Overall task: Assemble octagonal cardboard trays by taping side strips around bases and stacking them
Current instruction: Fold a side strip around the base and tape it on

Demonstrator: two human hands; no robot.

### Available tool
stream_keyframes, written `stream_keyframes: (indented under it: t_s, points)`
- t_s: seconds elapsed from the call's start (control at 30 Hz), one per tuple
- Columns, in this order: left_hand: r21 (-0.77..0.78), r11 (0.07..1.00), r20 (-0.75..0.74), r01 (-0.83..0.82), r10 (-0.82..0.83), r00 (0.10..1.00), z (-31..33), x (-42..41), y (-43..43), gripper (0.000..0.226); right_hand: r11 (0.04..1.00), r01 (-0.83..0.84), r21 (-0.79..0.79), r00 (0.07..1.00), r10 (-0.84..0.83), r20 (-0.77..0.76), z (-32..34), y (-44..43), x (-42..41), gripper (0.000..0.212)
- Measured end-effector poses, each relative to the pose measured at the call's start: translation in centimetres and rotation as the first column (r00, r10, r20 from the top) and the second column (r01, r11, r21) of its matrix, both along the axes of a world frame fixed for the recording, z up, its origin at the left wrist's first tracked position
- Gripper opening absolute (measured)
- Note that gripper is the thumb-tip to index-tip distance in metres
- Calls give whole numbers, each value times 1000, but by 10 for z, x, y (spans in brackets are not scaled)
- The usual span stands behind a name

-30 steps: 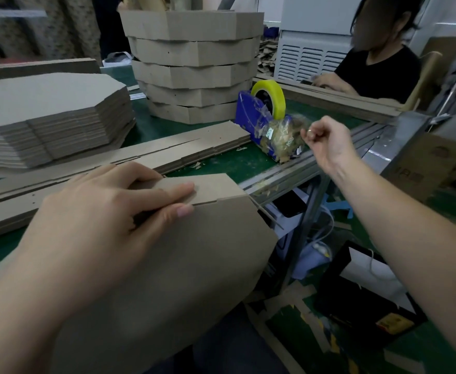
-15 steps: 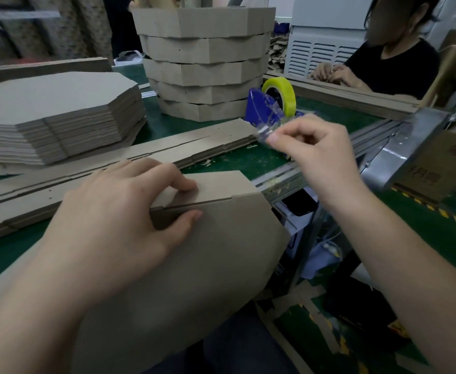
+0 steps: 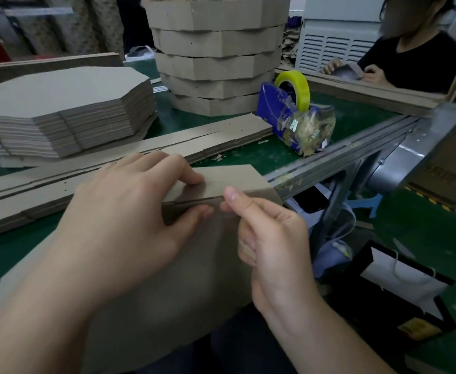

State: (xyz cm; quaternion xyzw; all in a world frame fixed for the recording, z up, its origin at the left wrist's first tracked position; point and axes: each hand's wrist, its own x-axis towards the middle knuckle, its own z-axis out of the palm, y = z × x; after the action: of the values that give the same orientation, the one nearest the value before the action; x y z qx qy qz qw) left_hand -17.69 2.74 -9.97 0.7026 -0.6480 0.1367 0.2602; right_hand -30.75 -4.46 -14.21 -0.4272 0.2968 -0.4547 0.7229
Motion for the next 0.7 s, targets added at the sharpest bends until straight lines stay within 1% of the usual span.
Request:
stream_keyframes:
  t_s: [0.1, 0.17, 0.27, 0.37, 0.5, 0.6, 0.63, 0.67, 0.7]
  points:
    - [3, 1000, 19, -4, 4, 1000, 1, -1, 1, 35, 1000, -18, 16, 1000, 18, -15, -1, 0, -1, 20]
    - [3, 1000, 39, -14, 14, 999, 2, -2, 2, 34, 999, -37, 21, 999, 38, -30, -2, -2, -2, 23]
    - [67, 997, 47, 35, -39, 998, 4, 0, 3, 34, 998, -67, 4, 996, 67, -54, -3, -4, -4, 23]
    - [111, 992, 35, 56, -60, 998, 4, 4, 5, 35, 990, -143, -17, 987, 141, -79, -5, -5, -9, 25]
    - [140, 990, 27, 19, -23, 999, 5, 7, 7, 41, 957, -288, -25, 949, 282, -138, -7, -10, -16, 29]
    - [156, 988, -73, 7, 5, 997, 9, 3, 5, 44, 942, -332, -42, 932, 320, -171, -7, -14, -17, 28]
    - [143, 990, -103, -15, 30, 994, 11, 0, 4, 43, 938, -343, -48, 927, 330, -177, -7, -15, -17, 27]
    - [115, 992, -104, -56, 68, 992, 11, -4, 2, 43, 934, -352, -55, 924, 338, -182, -6, -16, -17, 25]
    - [81, 991, -68, -110, 116, 991, 11, -9, 0, 41, 931, -361, -61, 920, 345, -186, -6, -16, -16, 23]
